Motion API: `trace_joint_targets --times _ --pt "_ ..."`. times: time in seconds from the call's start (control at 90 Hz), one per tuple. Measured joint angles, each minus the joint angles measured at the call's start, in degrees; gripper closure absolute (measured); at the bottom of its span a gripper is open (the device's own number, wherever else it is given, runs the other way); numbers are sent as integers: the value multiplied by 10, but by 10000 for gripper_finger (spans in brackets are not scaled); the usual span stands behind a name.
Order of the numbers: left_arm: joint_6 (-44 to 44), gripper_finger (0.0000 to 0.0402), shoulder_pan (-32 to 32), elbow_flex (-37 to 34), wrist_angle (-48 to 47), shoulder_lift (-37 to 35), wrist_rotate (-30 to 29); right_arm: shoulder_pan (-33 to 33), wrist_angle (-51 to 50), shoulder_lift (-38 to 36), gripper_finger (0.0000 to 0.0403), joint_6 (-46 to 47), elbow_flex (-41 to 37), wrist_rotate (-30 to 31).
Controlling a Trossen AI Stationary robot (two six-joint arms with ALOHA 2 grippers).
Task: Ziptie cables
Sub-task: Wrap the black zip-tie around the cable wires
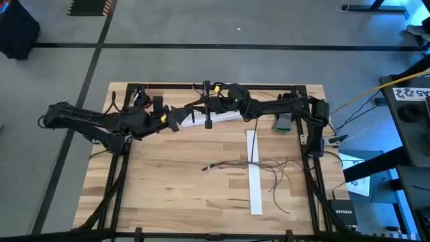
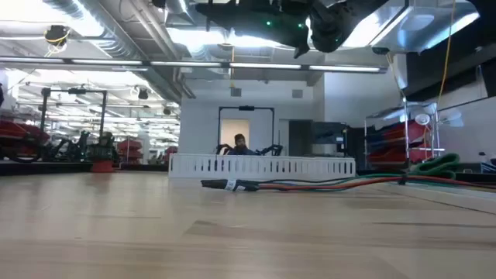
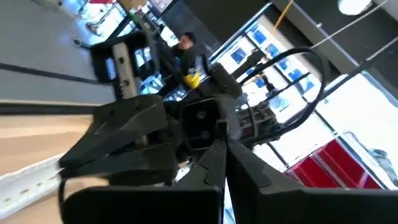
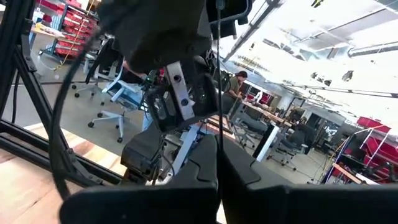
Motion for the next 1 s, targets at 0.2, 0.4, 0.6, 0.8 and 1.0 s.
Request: trace_joint_targets --times 0.2,0.4,0.6,0.8,1.0 --pt "-2 401 3 0 2 0 0 0 0 0 403 0 0 0" --pt "14 401 -1 0 36 0 3 0 0 0 403 0 0 0" --pt "26 401 -2 0 51 3 23 0 -1 0 403 0 0 0" --pt "14 402 2 0 36 13 28 0 -1 0 403 0 0 0" --pt "14 401 7 0 33 10 27 0 -2 0 403 1 0 0"
